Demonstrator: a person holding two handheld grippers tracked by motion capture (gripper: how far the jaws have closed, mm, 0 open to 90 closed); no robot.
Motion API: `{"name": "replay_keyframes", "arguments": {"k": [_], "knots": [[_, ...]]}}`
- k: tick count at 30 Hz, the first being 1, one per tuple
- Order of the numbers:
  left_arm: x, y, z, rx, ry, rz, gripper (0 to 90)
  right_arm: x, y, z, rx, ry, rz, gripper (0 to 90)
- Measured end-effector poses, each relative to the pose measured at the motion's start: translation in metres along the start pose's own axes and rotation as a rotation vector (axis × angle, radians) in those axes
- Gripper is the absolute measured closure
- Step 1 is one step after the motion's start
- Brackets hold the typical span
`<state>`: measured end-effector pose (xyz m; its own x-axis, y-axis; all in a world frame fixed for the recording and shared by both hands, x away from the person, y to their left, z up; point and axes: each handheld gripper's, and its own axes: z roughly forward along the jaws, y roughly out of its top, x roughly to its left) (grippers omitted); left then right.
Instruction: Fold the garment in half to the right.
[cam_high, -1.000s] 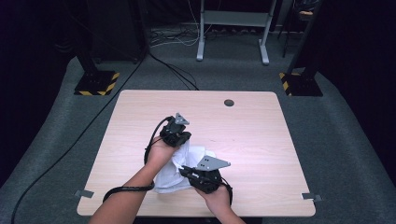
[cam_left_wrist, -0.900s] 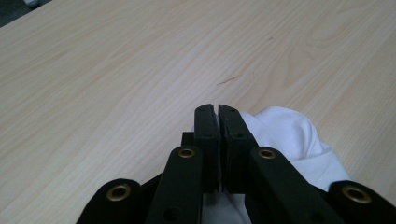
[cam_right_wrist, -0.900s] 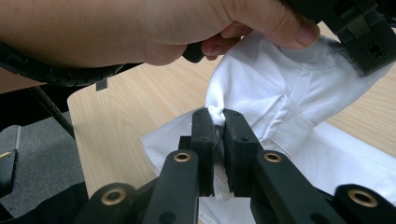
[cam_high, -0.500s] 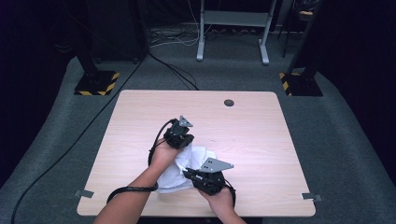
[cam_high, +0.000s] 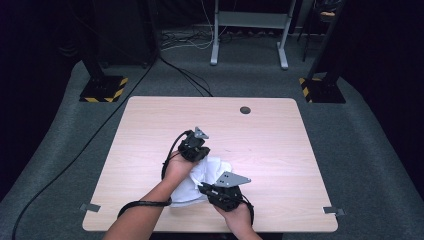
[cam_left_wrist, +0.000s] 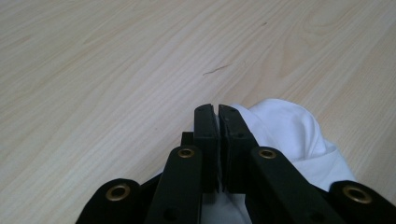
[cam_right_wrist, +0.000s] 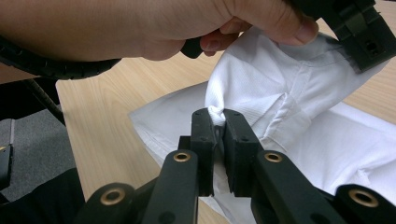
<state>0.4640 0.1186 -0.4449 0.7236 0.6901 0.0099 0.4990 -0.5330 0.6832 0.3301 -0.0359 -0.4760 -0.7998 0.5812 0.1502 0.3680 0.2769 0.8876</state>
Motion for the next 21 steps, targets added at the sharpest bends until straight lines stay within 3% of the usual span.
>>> {"name": "replay_keyframes", "arguments": {"k": [21], "knots": [[-0.002,-0.004,0.014,0.015,-0.013,-0.003,86.3,-0.003,-0.012,0.001,0.025,-0.009,0.025,83.4]]}}
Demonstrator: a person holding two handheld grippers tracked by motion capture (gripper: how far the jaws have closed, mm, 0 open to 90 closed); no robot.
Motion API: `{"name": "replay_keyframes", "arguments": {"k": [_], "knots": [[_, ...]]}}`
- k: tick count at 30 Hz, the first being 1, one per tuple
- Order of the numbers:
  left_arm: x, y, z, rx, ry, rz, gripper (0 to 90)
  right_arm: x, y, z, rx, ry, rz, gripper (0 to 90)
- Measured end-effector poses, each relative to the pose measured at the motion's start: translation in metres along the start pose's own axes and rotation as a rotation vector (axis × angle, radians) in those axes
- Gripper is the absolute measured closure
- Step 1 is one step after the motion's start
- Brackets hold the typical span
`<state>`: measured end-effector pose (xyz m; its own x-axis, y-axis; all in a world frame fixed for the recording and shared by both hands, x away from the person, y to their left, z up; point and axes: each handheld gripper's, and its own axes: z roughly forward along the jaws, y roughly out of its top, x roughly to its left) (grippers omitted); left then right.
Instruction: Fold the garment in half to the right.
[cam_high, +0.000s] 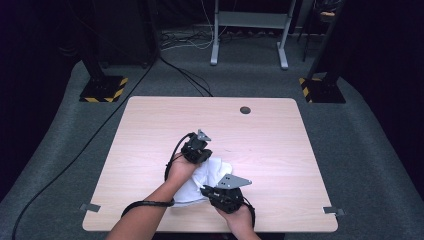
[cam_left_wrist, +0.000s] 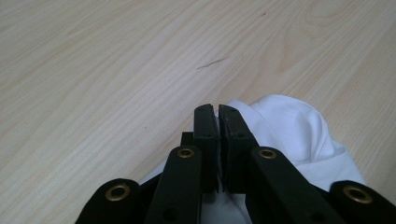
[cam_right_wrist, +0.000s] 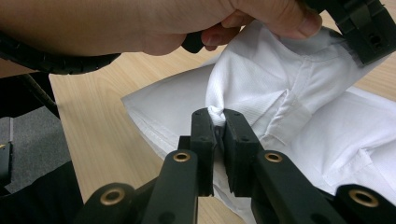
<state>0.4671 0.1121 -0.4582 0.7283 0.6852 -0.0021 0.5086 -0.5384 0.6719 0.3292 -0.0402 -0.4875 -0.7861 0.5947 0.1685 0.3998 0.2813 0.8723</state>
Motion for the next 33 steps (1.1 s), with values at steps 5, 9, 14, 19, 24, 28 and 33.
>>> {"name": "replay_keyframes", "arguments": {"k": [5,9,14,19,24,28,33], "knots": [[0.000,-0.001,0.001,0.003,-0.007,-0.004,86.0,-0.001,-0.003,0.000,0.010,0.000,0.006,83.3],[0.000,-0.002,0.003,0.003,-0.012,-0.005,85.8,-0.002,-0.005,0.001,0.017,-0.002,0.009,83.2],[0.000,-0.004,0.005,0.004,-0.016,-0.006,85.5,-0.002,-0.007,0.002,0.027,-0.006,0.011,83.0],[-0.001,-0.007,0.009,0.013,-0.019,0.001,85.0,-0.003,-0.010,0.002,0.037,-0.008,0.016,82.6],[-0.001,-0.007,0.011,0.013,-0.020,-0.003,84.7,-0.004,-0.012,0.003,0.047,-0.010,0.018,82.5],[-0.002,-0.007,0.013,0.017,-0.024,0.002,84.7,-0.004,-0.013,0.004,0.052,-0.011,0.019,82.5],[-0.002,-0.008,0.014,0.015,-0.028,-0.003,84.2,-0.004,-0.014,0.004,0.055,-0.012,0.019,82.5]]}}
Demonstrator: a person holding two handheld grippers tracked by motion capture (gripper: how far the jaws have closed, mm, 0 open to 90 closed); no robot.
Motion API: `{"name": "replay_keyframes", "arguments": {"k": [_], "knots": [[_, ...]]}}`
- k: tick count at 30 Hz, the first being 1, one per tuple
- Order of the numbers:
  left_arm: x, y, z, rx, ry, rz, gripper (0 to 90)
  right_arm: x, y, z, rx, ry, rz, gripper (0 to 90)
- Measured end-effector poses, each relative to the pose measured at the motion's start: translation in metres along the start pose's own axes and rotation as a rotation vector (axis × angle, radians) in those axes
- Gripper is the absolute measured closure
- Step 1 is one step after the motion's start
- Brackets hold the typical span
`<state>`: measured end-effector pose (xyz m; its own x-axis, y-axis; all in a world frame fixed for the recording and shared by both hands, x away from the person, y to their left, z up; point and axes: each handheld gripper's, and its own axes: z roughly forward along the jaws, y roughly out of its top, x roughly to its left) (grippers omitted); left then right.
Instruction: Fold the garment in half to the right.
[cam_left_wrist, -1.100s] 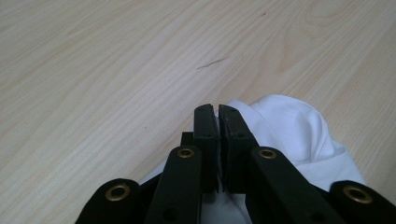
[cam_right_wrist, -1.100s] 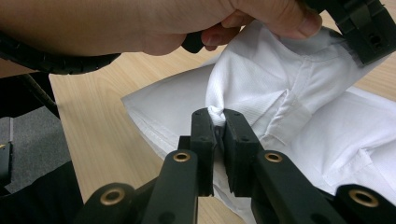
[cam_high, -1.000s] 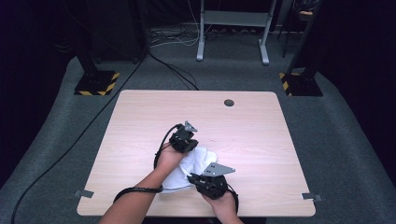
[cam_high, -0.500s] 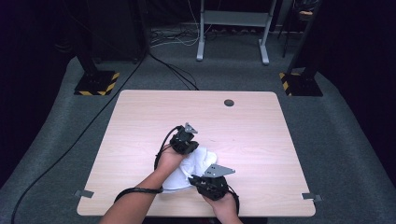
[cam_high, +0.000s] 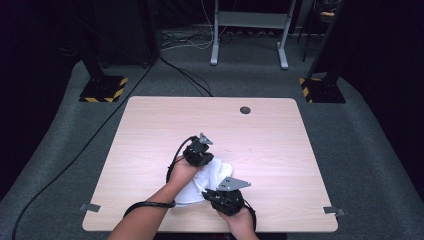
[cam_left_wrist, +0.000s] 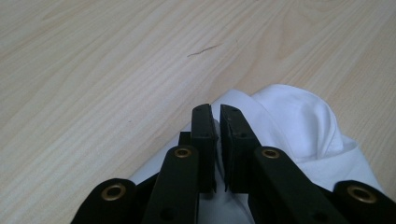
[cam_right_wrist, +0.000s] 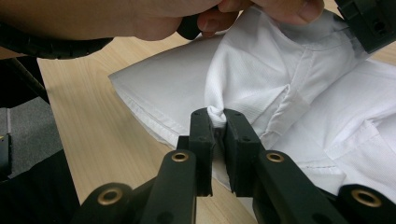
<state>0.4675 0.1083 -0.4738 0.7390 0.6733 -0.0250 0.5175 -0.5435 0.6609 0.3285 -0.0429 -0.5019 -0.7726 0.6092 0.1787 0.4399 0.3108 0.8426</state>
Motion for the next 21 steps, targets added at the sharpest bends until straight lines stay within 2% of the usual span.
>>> {"name": "replay_keyframes", "arguments": {"k": [3,5,7,10,12,16,21], "knots": [[0.001,0.000,0.000,-0.001,-0.003,-0.009,79.5,-0.001,0.000,0.000,0.000,-0.006,0.005,82.2],[0.002,0.000,0.000,0.002,-0.008,-0.021,71.0,-0.001,-0.001,-0.001,0.000,-0.011,0.011,82.1],[0.001,0.001,-0.001,0.005,-0.015,-0.006,66.0,-0.002,-0.001,-0.001,0.004,-0.014,0.015,82.2],[0.000,0.003,-0.005,-0.009,-0.025,0.000,53.7,-0.004,-0.002,-0.002,0.004,-0.017,0.023,82.2],[0.001,0.006,-0.010,-0.026,-0.028,-0.007,46.4,-0.005,-0.002,-0.002,0.006,-0.019,0.030,82.1],[0.003,0.010,-0.025,-0.060,-0.006,-0.019,33.2,-0.006,-0.003,-0.003,0.014,-0.025,0.033,82.1],[0.008,0.012,-0.044,-0.108,0.003,-0.028,26.5,-0.006,-0.002,-0.005,0.026,-0.038,0.031,82.1]]}}
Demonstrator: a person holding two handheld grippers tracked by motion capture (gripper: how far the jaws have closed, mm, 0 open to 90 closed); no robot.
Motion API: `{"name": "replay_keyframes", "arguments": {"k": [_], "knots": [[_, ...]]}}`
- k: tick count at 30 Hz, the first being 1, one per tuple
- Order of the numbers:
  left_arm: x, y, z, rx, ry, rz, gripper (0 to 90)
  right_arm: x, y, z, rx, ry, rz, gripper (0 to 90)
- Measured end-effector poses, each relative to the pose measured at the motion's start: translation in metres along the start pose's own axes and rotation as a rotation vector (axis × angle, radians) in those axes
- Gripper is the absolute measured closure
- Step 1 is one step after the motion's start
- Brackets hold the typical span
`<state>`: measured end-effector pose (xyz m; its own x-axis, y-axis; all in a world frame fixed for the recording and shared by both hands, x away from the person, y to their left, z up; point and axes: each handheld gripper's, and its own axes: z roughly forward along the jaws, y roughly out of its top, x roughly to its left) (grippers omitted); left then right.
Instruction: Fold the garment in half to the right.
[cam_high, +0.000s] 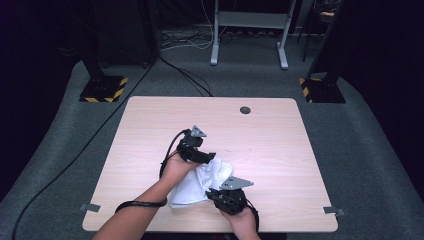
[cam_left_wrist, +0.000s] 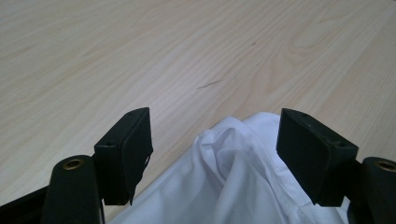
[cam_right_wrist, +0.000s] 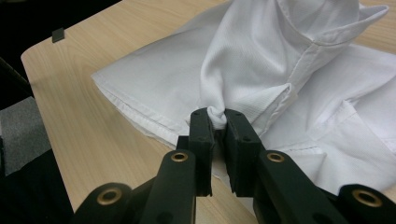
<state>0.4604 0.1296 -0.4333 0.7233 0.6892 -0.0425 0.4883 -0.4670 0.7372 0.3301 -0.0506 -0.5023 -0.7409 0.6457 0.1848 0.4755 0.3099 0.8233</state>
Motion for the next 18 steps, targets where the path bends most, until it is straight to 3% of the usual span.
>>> {"name": "replay_keyframes", "arguments": {"k": [10,18], "knots": [[0.014,-0.018,-0.038,-0.071,-0.006,-0.018,24.3,-0.001,0.002,-0.002,0.029,-0.024,-0.002,81.7],[0.014,-0.055,-0.036,-0.018,-0.043,-0.003,25.0,-0.002,-0.001,-0.003,0.032,-0.029,0.004,80.5]]}}
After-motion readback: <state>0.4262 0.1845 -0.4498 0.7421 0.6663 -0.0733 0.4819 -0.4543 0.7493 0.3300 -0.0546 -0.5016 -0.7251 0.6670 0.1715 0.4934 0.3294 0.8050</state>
